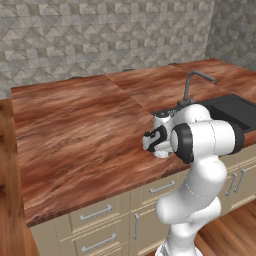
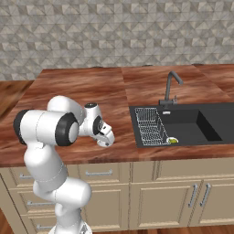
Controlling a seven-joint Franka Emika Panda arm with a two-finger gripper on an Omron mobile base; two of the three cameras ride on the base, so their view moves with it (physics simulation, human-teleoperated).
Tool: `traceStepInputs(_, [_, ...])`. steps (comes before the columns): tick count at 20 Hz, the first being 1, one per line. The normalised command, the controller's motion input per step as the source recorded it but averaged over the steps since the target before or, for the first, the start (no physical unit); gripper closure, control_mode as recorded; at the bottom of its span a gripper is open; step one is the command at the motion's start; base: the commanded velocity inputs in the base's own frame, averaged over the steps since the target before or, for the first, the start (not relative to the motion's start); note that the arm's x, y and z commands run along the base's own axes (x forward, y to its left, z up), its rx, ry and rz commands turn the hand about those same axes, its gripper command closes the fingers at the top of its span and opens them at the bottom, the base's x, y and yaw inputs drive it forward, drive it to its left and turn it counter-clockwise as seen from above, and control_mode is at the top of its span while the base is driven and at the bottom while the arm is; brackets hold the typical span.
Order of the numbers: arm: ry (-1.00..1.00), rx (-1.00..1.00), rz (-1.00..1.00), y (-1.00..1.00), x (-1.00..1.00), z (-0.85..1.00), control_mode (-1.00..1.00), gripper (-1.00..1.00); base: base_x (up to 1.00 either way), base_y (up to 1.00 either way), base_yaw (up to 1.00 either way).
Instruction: Clear the mugs and bowl far away from the sink.
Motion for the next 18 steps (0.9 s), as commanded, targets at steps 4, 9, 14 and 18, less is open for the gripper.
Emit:
traceStepInputs(4, [-0.04,0.0,0.0,0.0,-0.09,0.43,-1.0,1.0,0.0,0.0,0.0])
traceStepInputs(9, [-0.15,0.0,0.0,0.0,-0.34,0.6,-1.0,1.0,0.0,0.0,0.0])
traceStepInputs(14, [-0.17,-0.01,0.0,0.16,-0.73,0.86,-1.0,1.0,0.0,0.0,0.0])
traceStepInputs(18, [-0.26,-0.04,0.14,0.3,-0.9,1.0,-1.0,1.0,0.0,0.0,0.0])
